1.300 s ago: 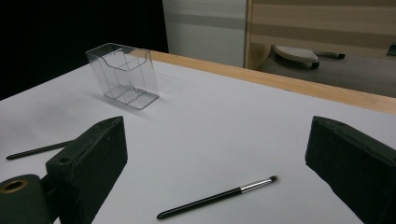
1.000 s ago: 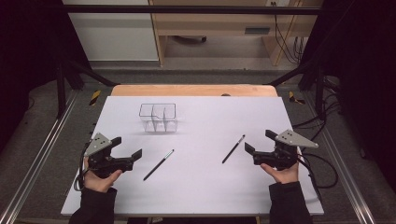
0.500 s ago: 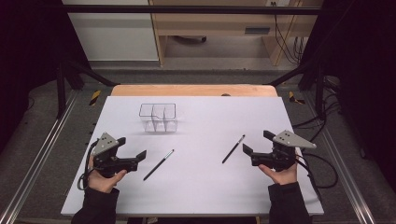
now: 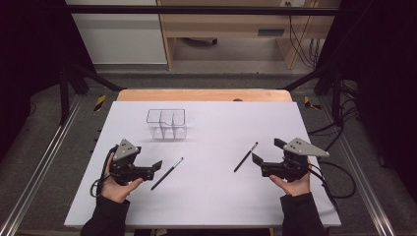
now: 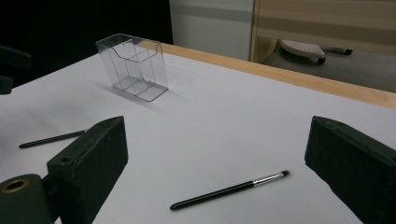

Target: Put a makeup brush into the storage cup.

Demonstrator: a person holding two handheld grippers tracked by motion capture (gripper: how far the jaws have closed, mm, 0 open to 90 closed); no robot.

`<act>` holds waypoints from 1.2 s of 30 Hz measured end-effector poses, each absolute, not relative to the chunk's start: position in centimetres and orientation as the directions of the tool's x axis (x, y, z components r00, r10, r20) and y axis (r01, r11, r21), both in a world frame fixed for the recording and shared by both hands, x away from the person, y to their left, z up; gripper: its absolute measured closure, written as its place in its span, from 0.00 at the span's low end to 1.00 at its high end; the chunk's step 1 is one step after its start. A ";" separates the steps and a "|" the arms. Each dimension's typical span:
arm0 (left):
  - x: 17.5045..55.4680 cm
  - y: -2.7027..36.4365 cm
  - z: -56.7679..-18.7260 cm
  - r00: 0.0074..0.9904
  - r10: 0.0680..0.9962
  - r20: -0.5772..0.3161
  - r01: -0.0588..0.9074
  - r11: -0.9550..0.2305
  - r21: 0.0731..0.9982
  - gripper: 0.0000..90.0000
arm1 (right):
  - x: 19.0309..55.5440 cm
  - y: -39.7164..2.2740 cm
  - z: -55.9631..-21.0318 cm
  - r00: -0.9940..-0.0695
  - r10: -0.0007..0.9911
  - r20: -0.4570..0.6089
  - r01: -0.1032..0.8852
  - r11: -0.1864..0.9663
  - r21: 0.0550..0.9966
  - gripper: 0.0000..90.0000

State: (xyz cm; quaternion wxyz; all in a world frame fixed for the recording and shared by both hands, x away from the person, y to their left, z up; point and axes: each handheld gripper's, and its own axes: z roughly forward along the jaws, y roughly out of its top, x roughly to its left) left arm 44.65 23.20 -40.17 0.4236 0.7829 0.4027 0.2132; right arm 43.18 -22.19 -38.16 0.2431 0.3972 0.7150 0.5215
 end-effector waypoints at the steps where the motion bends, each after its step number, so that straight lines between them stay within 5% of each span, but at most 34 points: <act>1: 44.8 23.0 -40.1 0.587 0.809 -0.003 0.450 -0.323 0.832 0.09 | 43.2 -22.2 -38.2 -0.567 0.821 0.068 0.315 0.140 0.939 0.07; 36: 47.5 19.4 -43.8 0.662 0.747 0.059 0.558 -0.544 0.627 0.25 | 43.2 -21.7 -38.5 -0.570 0.819 0.062 0.325 0.156 0.933 0.06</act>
